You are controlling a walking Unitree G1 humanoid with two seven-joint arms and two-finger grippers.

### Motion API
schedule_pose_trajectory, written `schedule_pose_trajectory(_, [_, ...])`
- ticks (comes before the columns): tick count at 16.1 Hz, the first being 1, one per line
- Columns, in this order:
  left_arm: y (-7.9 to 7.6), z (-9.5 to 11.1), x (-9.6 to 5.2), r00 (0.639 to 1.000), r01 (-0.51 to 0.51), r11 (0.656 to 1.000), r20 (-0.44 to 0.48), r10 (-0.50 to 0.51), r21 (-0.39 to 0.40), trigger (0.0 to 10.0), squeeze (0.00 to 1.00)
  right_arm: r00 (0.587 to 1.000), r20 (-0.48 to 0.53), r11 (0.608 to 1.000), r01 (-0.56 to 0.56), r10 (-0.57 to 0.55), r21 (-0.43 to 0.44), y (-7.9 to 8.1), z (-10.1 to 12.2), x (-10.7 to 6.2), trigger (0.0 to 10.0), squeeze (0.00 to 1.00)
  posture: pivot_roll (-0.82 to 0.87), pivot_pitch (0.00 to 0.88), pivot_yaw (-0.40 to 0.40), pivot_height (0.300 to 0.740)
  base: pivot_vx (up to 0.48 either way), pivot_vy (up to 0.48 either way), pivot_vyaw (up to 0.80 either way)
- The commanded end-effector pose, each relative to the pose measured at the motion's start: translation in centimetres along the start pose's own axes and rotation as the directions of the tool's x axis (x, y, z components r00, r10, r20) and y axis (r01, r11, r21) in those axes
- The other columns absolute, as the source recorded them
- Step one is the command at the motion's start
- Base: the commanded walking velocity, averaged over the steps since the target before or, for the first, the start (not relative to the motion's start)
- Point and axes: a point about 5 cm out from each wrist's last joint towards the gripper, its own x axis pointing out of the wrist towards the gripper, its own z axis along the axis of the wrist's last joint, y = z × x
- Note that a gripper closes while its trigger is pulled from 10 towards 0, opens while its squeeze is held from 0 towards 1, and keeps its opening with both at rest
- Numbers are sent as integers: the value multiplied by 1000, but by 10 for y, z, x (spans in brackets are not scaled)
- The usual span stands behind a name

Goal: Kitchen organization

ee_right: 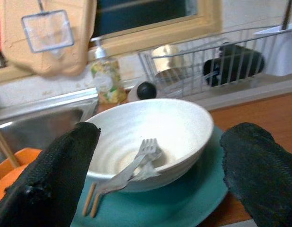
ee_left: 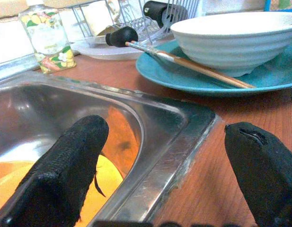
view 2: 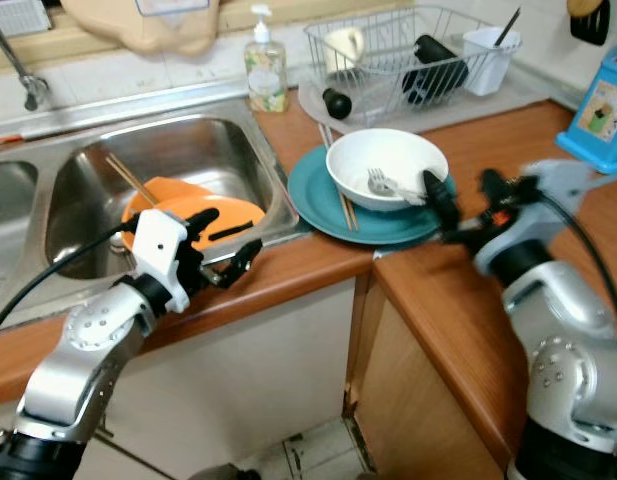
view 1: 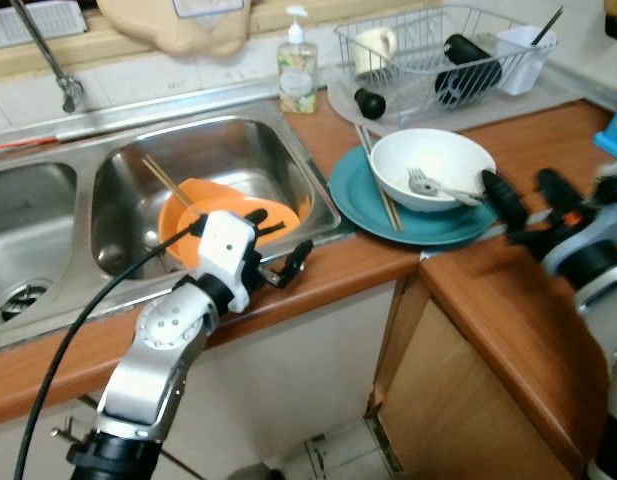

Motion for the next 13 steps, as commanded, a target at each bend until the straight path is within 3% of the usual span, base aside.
schedule_pose_trajectory(1, [6, 5, -4, 1000, -8, 1000, 18, 7, 11, 10000, 196, 1000, -8, 1000, 28, -28, -9, -4, -1, 1, 8353, 0, -126, 0, 69, 740, 0, 0, 0])
schedule_pose_trajectory(2, [5, 6, -6, 1000, 1, 1000, 21, -1, 8, 10000, 196, 1000, -15, 1000, 14, -14, -15, -4, -2, 2, 5020, 0, -126, 0, 68, 740, 0, 0, 0])
schedule_pose_trajectory(3, [5, 6, -7, 1000, 5, 1000, 21, -5, 7, 10000, 204, 1000, -18, 1000, 7, -7, -17, -4, -2, 3, 4824, 0, -126, 0, 65, 740, 0, 0, 0])
schedule_pose_trajectory(5, [5, 4, -9, 1000, 12, 1000, 15, -12, 2, 10000, 200, 999, -42, 1000, 0, -1, -31, -6, -4, 6, 275, 0, -126, 0, 62, 740, 0, 0, 0])
schedule_pose_trajectory(13, [6, 7, -6, 1000, 19, 1000, 23, -19, 4, 10000, 204, 996, -89, 1000, -18, 17, -17, -4, -15, 13, 0, 0, -126, 0, 63, 740, 0, 0, 0])
